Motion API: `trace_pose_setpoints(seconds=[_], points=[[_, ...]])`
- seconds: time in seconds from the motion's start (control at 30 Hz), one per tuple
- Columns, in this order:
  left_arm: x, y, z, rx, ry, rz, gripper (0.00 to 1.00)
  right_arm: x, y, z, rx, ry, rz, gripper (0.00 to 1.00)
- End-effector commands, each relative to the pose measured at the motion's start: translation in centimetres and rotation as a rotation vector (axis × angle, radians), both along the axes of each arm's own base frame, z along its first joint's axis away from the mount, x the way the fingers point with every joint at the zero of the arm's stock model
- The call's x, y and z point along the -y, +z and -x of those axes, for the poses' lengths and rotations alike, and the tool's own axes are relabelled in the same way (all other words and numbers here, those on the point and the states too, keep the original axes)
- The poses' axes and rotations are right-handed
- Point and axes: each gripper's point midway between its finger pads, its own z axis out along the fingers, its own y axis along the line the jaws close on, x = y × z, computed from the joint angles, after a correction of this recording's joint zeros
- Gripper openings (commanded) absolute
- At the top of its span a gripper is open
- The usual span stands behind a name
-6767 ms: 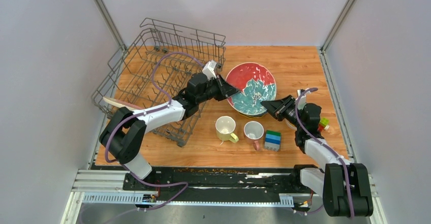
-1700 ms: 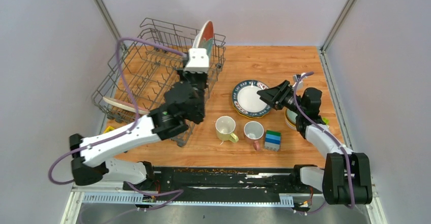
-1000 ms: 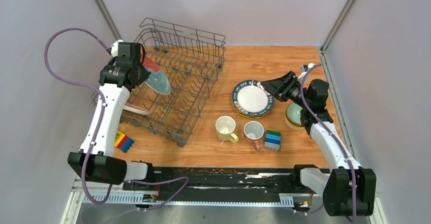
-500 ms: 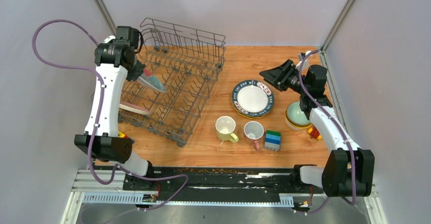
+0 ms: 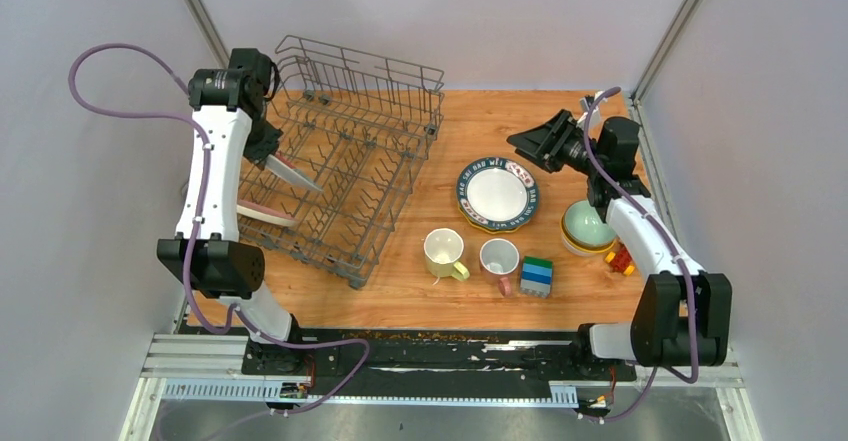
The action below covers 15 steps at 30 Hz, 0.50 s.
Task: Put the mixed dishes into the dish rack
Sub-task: Move the dish rack to the center of the board.
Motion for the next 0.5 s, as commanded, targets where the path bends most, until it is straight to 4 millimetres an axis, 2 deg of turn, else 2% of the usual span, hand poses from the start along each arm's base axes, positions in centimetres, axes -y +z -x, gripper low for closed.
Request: trace_pose_setpoints(seconds=[0.0,0.13,0.33,0.47], points=[[-1.6,2.3,2.1,0.042,0.082,-0.043,0.00,0.0,1.9,-0.8,0.074,0.018,0.011,0.56],[-2.8,2.0,2.6,0.034,0.133,-0.046,0.00,-0.1,1.8,-1.0,0.074,0.027,0.011,0.56],[-4.6,2.7,3.3,0.035,0.161,-0.131,0.00,-0.2,1.6,-1.3,0.071,0.036,0.009,0.56],[-5.6,1.5,3.3,-0.027,0.166,-0.167,0.00,-0.3,1.6,-1.4,0.071,0.049,0.004,0.56]])
